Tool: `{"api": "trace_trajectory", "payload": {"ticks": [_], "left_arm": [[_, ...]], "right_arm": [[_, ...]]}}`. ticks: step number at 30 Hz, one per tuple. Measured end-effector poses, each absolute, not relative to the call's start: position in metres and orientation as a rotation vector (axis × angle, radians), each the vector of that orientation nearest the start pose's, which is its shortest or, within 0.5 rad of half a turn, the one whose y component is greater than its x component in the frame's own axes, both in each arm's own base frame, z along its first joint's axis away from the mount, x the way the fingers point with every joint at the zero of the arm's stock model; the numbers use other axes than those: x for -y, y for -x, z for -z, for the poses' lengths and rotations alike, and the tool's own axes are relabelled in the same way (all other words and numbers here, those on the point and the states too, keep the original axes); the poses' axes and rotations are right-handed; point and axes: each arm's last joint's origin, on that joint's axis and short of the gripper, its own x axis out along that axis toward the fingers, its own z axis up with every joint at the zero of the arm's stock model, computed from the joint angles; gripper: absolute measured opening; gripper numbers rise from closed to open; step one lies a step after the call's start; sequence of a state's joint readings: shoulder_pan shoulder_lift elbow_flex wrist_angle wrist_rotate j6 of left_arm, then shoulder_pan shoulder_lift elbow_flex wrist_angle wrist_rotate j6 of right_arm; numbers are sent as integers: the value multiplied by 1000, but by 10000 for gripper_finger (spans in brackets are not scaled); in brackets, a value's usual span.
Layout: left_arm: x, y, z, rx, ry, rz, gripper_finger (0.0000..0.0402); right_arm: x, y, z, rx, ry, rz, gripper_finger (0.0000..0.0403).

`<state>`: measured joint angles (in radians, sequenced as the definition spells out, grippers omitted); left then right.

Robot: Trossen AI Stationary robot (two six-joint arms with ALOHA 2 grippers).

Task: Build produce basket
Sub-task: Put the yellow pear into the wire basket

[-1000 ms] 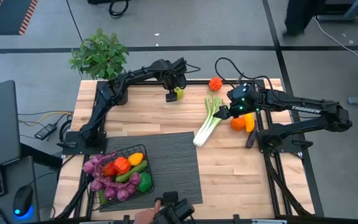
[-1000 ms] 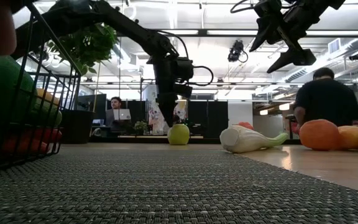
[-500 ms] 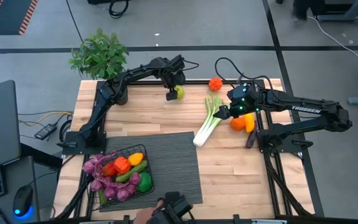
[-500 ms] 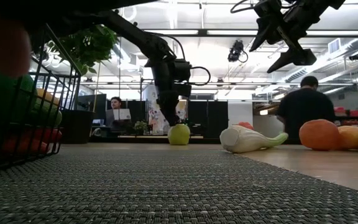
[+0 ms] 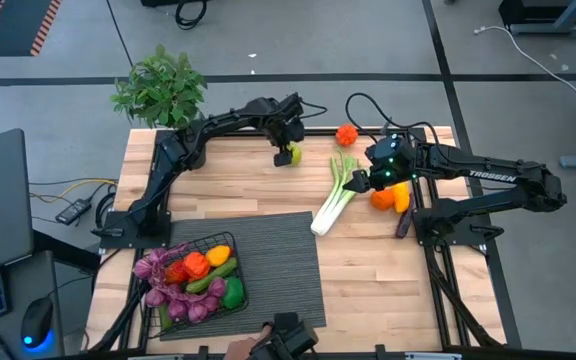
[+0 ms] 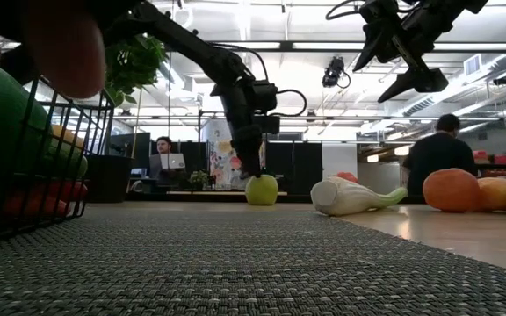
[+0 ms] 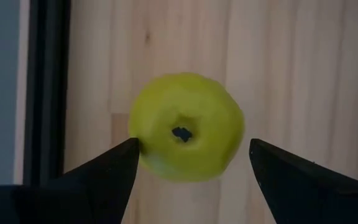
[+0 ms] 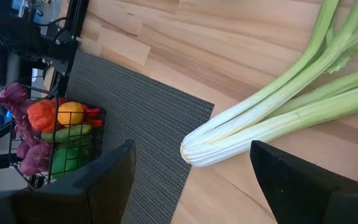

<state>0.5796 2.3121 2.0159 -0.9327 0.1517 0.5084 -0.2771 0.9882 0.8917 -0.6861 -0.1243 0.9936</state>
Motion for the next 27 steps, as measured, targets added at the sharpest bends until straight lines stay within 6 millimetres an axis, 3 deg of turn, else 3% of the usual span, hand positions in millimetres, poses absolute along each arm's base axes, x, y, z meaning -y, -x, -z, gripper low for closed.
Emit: {"api": "trace_trajectory", "payload": {"ticks": [16, 27], "left_arm": [[-257, -417, -185, -1184, -2, -122, 311], [-243, -419, -190, -1245, -52, -151, 211]], "right_arm": [[49, -185, -290, -661, -1065, 540, 318], [50, -184, -290, -652, -1031, 563, 318]]}}
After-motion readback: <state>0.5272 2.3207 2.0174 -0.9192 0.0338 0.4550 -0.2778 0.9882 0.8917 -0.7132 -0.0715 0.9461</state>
